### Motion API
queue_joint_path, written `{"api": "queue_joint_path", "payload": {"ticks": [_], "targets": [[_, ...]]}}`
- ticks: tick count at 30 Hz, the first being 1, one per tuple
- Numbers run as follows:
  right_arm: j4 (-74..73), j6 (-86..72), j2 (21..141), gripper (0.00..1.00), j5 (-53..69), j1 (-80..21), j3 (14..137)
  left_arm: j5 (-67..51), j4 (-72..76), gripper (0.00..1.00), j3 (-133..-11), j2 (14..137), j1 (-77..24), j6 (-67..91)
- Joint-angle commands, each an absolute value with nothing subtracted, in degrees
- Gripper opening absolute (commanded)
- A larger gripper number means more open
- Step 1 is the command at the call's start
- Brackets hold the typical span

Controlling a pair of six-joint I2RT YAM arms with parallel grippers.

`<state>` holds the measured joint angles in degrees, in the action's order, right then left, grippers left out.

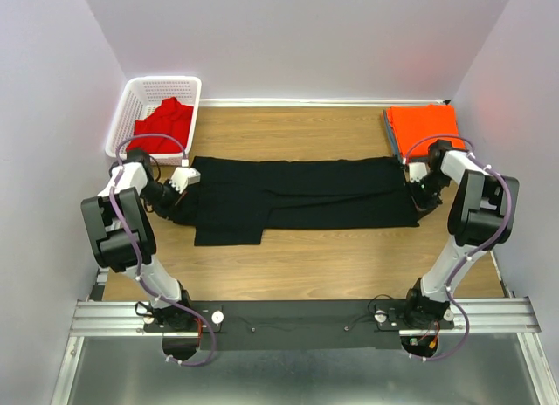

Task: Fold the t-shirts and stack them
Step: Fold the other side of the tshirt into a rectangle

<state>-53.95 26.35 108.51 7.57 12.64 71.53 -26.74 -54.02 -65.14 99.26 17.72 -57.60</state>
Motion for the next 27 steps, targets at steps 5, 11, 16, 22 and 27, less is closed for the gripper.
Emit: {"api": "queue_joint_path", "payload": {"ticks": [5, 11, 16, 22, 27], "targets": [[-53.5, 31.6, 106.0, 0.03, 1.0, 14.0, 66.3, -23.1, -55.8, 0.16, -59.1, 94.2, 18.6, -59.7], [-59.8, 31.8, 101.5, 0.38, 7.5, 13.8, 70.0, -27.8, -64.4, 0.44, -64.1, 86.9, 18.4, -70.8], [-61.5, 32.1, 98.7, 0.38, 8.4, 13.8, 70.9, -21.1, -63.9, 0.49, -57.3, 75.8, 8.2, -78.8], [-61.6, 30.6, 100.2, 0.35, 9.4, 13.8, 73.1, -17.1, -60.4, 0.49, -48.1, 71.7, -6.1, -77.2], [-61.8, 29.8, 101.5, 0.34, 9.2, 13.8, 74.9, -15.3, -57.6, 0.49, -47.0, 75.9, -13.6, -74.7]]}}
